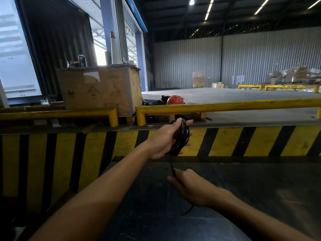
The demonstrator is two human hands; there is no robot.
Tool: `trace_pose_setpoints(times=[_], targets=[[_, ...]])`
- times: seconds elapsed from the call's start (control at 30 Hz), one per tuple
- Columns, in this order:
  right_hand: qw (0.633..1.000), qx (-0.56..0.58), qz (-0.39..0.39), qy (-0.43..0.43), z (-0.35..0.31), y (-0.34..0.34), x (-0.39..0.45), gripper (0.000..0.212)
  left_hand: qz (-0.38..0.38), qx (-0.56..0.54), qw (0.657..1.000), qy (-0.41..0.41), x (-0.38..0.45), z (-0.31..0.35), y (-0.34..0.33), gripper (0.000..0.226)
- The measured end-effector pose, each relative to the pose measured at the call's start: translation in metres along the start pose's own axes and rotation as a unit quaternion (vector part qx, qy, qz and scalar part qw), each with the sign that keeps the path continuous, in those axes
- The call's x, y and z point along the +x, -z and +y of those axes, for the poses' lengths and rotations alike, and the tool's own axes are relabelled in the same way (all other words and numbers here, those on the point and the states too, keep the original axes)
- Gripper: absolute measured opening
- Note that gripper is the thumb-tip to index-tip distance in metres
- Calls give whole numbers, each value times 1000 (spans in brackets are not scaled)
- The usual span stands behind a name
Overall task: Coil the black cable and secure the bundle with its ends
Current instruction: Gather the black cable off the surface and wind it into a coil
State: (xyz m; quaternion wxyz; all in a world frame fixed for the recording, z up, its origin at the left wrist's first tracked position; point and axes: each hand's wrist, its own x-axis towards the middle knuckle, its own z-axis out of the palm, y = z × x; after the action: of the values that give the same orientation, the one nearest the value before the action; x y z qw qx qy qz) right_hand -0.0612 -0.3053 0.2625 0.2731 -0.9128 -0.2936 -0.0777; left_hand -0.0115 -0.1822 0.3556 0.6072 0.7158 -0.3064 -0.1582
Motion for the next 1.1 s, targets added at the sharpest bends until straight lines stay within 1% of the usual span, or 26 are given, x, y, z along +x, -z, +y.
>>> trace_pose_setpoints(times=[0.1,0.17,0.2,0.23,0.3,0.37,0.43,0.5,0.53,0.57,0.6,0.63,0.67,0.7,0.77,0.8,0.83,0.87,0.9,0.97,1.03,1.1], targets=[[998,-47,-37,-4,-1,19,-4,17,15,138,990,17,-8,-18,8,45],[995,-78,-57,11,-4,39,-4,10,3,257,966,37,-14,-27,9,46],[993,-99,-61,22,-6,50,-3,10,-5,292,955,58,-18,-31,9,47],[990,-123,-58,32,-7,61,-2,11,-13,290,953,85,-22,-34,9,48],[987,-154,-37,38,-8,83,0,15,-31,246,960,133,-29,-41,8,49],[986,-165,-5,38,-3,99,1,15,-66,229,960,149,-33,-47,6,51],[987,-150,45,29,7,105,2,14,-102,164,971,143,-34,-48,0,51],[990,-84,112,-3,22,102,4,10,-112,41,983,143,-33,-45,-6,50],[989,-40,139,-18,28,97,4,11,-116,-28,983,143,-32,-43,-8,51],[987,14,156,-34,31,90,4,14,-120,-89,979,138,-32,-41,-11,54],[981,86,165,-52,32,82,4,18,-120,-129,977,122,-32,-39,-13,59],[967,173,171,-72,31,73,3,22,-112,-149,978,97,-30,-37,-15,63],[944,265,176,-93,29,63,2,26,-101,-162,979,71,-28,-36,-18,64],[912,353,181,-107,27,54,2,29,-88,-179,979,48,-27,-34,-21,63],[837,495,199,-123,20,41,4,31,-59,-225,972,20,-23,-29,-27,56],[809,535,209,-122,16,39,5,32,-38,-244,969,11,-21,-28,-28,52],[799,546,223,-119,13,38,7,32,-11,-257,966,5,-19,-26,-27,50],[803,534,238,-114,11,38,8,32,23,-265,964,4,-17,-24,-26,49],[817,507,252,-109,8,37,10,30,57,-267,962,6,-16,-23,-25,50],[853,435,277,-87,0,36,11,28,121,-254,960,18,-14,-22,-22,52],[887,341,307,-50,-5,34,12,30,176,-230,957,30,-12,-22,-23,54],[902,290,320,-18,-9,31,12,36,225,-200,953,27,-11,-20,-25,55]])
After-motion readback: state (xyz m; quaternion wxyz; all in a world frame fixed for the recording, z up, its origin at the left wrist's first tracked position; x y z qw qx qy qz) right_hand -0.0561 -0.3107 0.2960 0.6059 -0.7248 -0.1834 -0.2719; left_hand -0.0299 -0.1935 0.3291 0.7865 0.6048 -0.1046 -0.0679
